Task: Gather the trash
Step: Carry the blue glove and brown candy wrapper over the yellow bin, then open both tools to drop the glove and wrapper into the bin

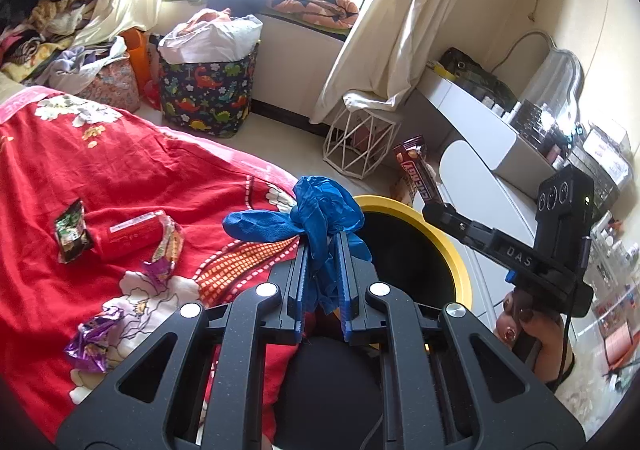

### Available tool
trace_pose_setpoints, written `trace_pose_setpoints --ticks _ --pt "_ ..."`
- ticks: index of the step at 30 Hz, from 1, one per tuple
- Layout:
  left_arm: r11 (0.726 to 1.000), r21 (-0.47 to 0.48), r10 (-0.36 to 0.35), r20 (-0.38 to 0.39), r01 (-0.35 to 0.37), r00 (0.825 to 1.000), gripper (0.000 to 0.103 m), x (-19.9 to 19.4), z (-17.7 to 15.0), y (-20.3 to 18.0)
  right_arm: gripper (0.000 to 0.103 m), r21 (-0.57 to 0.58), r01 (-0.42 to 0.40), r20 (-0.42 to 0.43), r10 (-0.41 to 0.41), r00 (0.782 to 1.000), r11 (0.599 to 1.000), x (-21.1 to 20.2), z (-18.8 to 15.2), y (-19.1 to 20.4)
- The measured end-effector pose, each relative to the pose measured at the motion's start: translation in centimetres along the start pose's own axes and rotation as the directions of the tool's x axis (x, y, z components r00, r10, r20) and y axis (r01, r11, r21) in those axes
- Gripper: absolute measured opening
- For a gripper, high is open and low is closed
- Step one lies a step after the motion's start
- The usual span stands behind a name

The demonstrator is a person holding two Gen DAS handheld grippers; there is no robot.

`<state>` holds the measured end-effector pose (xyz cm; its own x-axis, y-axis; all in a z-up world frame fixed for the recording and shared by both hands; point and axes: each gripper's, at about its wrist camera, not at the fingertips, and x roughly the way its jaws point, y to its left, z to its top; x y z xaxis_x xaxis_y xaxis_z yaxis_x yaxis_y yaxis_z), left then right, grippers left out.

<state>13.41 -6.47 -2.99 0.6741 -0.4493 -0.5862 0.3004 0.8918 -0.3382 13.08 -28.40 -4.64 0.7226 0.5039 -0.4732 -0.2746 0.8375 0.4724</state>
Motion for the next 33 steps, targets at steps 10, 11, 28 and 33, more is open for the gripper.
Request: trace_pose_setpoints --ticks 10,11,28,33 --pt "0.999 0.040 -0.020 -0.026 0.021 0.999 0.008 1.1 -0.7 -2.0 0.013 0.034 0.036 0.025 -0.037 0.999 0.999 -1.2 0.3 -2.1" --pt "0.999 0.042 -0.023 -0.029 0.024 0.999 0.008 1.2 -0.7 -2.2 0.013 0.040 0.041 0.027 -0.042 0.999 0.998 -1.3 0.3 -2.4" --pt "0.992 0.096 -0.073 -0.118 0.085 0.990 0.008 5.6 -2.3 -6.3 0.013 0.173 0.143 -0.027 -0.140 0.990 0.975 -1.3 -1.1 -8.3" --pt "0.990 0.104 -0.081 -0.154 0.098 0.985 0.008 7.7 -2.7 -7.5 0.016 0.240 0.167 -0.038 -0.162 0.986 0.956 -1.5 -1.7 -10.3"
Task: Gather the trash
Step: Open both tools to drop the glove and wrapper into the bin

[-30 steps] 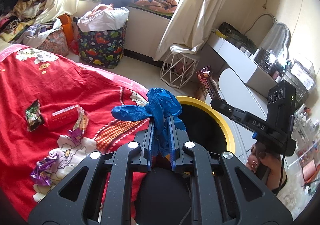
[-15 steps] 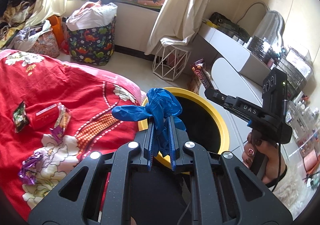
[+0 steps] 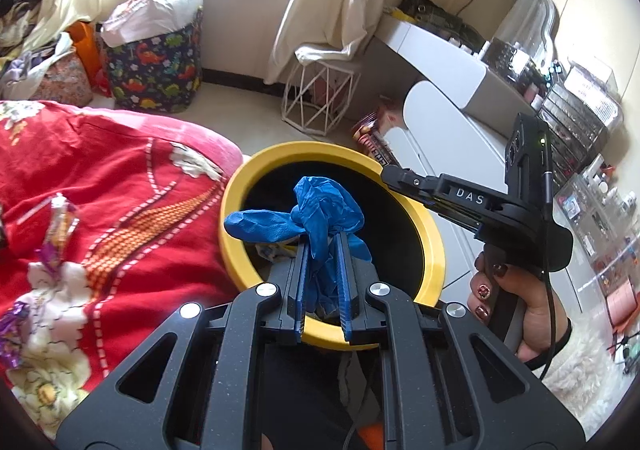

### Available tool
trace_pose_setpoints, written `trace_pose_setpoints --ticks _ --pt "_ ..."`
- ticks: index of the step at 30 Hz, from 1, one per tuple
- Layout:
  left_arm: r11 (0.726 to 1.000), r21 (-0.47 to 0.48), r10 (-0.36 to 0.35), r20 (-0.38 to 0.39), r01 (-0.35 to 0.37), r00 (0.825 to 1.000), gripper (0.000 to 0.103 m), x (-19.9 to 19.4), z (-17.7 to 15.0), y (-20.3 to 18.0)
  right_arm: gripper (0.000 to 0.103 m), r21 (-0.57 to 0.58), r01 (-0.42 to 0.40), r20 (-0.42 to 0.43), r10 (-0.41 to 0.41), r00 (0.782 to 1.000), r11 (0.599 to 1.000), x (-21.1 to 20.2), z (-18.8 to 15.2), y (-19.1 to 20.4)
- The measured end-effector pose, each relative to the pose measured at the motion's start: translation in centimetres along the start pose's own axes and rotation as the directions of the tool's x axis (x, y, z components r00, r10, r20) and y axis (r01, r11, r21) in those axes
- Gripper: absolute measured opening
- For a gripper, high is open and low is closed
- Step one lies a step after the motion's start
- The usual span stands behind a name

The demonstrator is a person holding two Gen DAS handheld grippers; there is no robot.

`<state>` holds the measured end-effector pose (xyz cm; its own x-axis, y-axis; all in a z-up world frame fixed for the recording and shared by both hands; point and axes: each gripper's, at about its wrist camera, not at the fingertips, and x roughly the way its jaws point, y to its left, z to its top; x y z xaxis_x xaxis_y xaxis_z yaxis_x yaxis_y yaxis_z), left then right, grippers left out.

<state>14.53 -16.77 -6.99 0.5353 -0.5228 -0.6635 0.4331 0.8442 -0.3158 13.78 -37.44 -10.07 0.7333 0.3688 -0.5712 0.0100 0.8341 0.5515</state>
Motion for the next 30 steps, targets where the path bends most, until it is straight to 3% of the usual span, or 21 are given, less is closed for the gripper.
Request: trace_pose_setpoints --ticks 3,4,5,7,9,11,17,30 --pt "1.000 0.014 0.002 -0.003 -0.002 1.000 0.011 1.1 0.2 -0.4 0.025 0.042 0.014 -0.008 -0.013 1.000 0.999 0.0 0.0 -1.2" --pt "1.000 0.015 0.007 -0.011 -0.007 1.000 0.025 1.6 0.2 -0.4 0.042 0.049 0.026 -0.010 -0.026 1.000 0.998 0.0 0.1 -1.5" --pt "1.000 0.009 0.019 -0.021 -0.019 1.000 0.049 1.9 0.2 -0.2 0.048 0.058 0.036 -0.006 -0.036 0.999 0.998 -0.1 0.0 -1.7" --pt "0.999 -0.011 0.033 -0.015 -0.033 0.999 0.061 1.9 0.0 0.2 0.048 0.056 0.050 0.002 -0.051 0.999 0.997 -0.3 0.1 -1.8" --pt "0.998 -0.010 0.067 -0.004 -0.067 0.998 0.067 1.4 -0.1 0.7 0.054 0.047 0.067 0.016 -0.068 0.998 0.997 -0.6 0.1 -1.8" --pt "0.994 -0.002 0.105 0.014 -0.105 0.994 0.080 0.8 -0.2 0.8 0.061 0.044 0.069 0.032 -0.070 0.997 0.997 -0.7 0.1 -1.5" --pt "0.985 -0.027 0.173 0.088 -0.172 0.981 0.092 -2.1 0.0 2.6 0.071 -0.028 0.054 0.094 -0.052 0.994 0.998 -1.4 -0.1 0.9" --pt "0.949 -0.121 0.311 0.219 -0.291 0.925 0.092 -8.4 0.9 7.3 0.080 -0.203 -0.034 0.081 0.052 0.995 0.979 -0.3 -1.5 9.0"
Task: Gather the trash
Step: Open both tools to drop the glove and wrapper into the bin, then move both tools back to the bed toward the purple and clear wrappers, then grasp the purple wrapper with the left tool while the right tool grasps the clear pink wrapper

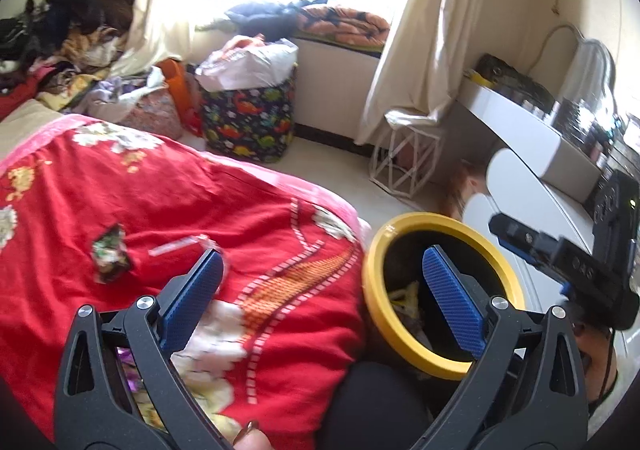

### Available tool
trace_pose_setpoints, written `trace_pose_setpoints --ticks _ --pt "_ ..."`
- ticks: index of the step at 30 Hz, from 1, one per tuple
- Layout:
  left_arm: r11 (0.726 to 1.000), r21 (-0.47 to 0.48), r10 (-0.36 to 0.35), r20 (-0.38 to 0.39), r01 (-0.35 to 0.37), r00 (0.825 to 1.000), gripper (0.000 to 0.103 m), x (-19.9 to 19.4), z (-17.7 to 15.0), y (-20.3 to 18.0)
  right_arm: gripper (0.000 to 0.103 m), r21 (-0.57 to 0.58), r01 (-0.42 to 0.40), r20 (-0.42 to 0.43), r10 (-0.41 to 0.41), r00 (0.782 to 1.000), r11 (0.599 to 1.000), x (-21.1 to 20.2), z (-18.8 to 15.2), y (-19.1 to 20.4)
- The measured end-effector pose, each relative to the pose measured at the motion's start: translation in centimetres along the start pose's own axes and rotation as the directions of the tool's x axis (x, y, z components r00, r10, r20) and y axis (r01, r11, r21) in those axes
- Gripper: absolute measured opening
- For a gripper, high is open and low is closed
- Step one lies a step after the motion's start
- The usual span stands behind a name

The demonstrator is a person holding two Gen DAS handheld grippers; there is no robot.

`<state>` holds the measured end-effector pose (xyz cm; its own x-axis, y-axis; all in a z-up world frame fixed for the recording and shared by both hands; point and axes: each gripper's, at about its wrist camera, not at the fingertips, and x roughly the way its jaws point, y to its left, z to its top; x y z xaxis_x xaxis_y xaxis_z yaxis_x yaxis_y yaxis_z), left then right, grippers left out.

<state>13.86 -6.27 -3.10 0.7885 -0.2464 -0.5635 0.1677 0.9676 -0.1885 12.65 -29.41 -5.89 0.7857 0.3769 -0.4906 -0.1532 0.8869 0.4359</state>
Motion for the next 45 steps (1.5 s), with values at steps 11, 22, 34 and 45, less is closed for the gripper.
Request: trace_pose_setpoints --ticks 11,22,34,45 --pt "0.990 -0.104 0.100 0.032 -0.096 0.994 0.092 -1.5 0.8 6.3 0.084 -0.103 -0.075 -0.089 0.066 0.994 0.992 3.2 -1.4 6.6" --pt "0.953 -0.230 0.204 0.010 -0.197 0.979 0.092 -2.7 -0.3 13.2 0.085 -0.176 -0.137 -0.200 0.101 0.975 0.975 7.6 -3.5 12.0" --pt "0.939 -0.299 0.147 -0.088 -0.167 0.985 0.092 -3.3 -4.4 16.4 0.084 -0.191 -0.167 -0.297 0.105 0.949 0.967 13.8 -4.1 15.1" --pt "0.957 -0.254 0.081 -0.223 -0.138 0.972 0.069 -0.8 -7.5 15.7 0.073 -0.094 -0.174 -0.424 0.119 0.898 0.980 20.6 -5.4 15.1"
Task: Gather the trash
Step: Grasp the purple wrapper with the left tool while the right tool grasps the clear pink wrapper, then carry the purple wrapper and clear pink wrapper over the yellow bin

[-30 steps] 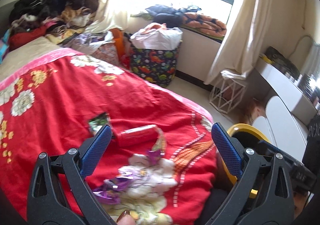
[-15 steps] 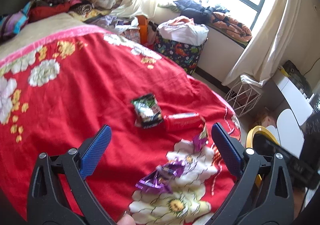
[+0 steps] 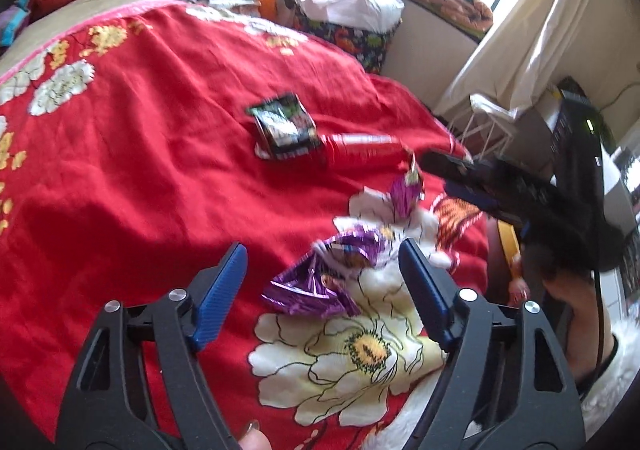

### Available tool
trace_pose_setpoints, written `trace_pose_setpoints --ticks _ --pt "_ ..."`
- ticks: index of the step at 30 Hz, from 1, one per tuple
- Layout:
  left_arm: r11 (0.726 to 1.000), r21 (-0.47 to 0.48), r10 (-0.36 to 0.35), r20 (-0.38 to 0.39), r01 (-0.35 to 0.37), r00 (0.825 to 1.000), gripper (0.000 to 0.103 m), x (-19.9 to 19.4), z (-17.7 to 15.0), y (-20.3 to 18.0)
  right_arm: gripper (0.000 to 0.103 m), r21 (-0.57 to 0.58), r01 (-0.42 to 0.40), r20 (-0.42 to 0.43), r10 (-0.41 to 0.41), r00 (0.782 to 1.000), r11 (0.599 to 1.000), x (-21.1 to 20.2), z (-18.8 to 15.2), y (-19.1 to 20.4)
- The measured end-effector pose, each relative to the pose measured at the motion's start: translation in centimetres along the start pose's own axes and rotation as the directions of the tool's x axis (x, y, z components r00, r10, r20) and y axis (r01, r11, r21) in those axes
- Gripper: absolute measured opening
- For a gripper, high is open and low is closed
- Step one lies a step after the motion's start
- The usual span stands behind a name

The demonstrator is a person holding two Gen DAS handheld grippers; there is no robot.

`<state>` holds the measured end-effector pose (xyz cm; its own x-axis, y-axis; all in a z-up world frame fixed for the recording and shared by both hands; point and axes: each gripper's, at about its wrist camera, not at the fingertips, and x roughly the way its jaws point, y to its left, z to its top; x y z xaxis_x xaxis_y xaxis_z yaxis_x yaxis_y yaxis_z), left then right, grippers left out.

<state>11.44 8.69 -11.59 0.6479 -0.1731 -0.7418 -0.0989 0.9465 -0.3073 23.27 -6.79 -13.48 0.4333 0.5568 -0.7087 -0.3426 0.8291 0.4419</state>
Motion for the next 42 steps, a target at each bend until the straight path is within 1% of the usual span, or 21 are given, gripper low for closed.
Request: trace_pose_setpoints --ticks 3,5,7,9,13,14,19,20,21,22,27,33,42 --pt "1.000 0.004 -0.004 -0.027 0.004 1.000 0.066 0.8 -0.5 -0.2 0.063 0.027 -0.002 -0.037 0.002 0.999 1.000 1.6 -0.1 -0.6" --pt "1.000 0.011 0.000 -0.041 0.001 0.999 0.064 1.2 -0.7 -0.4 0.044 0.039 -0.027 -0.055 0.029 0.998 0.999 2.3 -0.4 -0.8" --pt "1.000 0.017 0.002 -0.049 -0.001 0.999 0.062 1.5 -1.0 -0.5 0.034 0.044 -0.050 -0.057 0.053 0.997 0.998 2.3 -0.7 -1.0" --pt "1.000 0.018 0.004 -0.056 -0.003 0.998 0.058 1.8 -1.1 -0.6 0.033 0.048 -0.065 -0.040 0.067 0.997 0.997 1.7 -1.2 -1.3" --pt "1.000 0.025 0.009 -0.061 -0.007 0.998 0.044 2.1 -1.3 -0.7 0.031 0.031 -0.071 0.000 0.071 0.997 0.997 0.0 -1.8 -1.2" --pt "1.000 0.025 0.008 -0.061 -0.007 0.998 0.042 2.2 -1.4 -0.7 0.030 0.030 -0.073 0.010 0.073 0.997 0.997 -0.5 -1.9 -1.2" --pt "0.999 0.037 0.004 -0.053 -0.002 0.999 0.041 1.9 -1.5 -1.1 0.026 0.012 -0.073 0.063 0.073 0.995 0.997 -3.4 -2.4 -1.8" --pt "0.999 0.040 0.003 -0.051 -0.001 0.999 0.041 1.9 -1.5 -1.3 0.023 0.010 -0.074 0.072 0.073 0.995 0.997 -4.0 -2.5 -1.9" --pt "0.999 0.044 0.000 -0.049 0.002 0.999 0.041 1.9 -1.4 -1.5 0.017 0.009 -0.074 0.077 0.073 0.994 0.997 -4.3 -2.6 -2.0" --pt "0.999 0.052 -0.003 -0.046 0.006 0.999 0.041 1.7 -1.4 -1.8 0.016 0.010 -0.077 0.080 0.076 0.994 0.997 -4.8 -2.6 -2.2" --pt "0.996 0.081 -0.027 -0.023 0.028 0.999 0.040 1.1 -0.9 -3.4 0.016 0.006 -0.071 0.121 0.070 0.990 0.997 -7.2 -2.6 -3.1" --pt "0.990 0.124 -0.074 0.006 0.072 0.997 0.040 0.1 0.1 -6.1 0.016 0.019 -0.054 0.172 0.050 0.984 0.998 -9.9 -2.5 -4.6" --pt "0.975 0.191 -0.119 0.024 0.112 0.993 0.040 -0.4 0.8 -9.8 0.016 0.082 -0.027 0.241 0.006 0.971 0.996 -14.0 -3.0 -7.8"
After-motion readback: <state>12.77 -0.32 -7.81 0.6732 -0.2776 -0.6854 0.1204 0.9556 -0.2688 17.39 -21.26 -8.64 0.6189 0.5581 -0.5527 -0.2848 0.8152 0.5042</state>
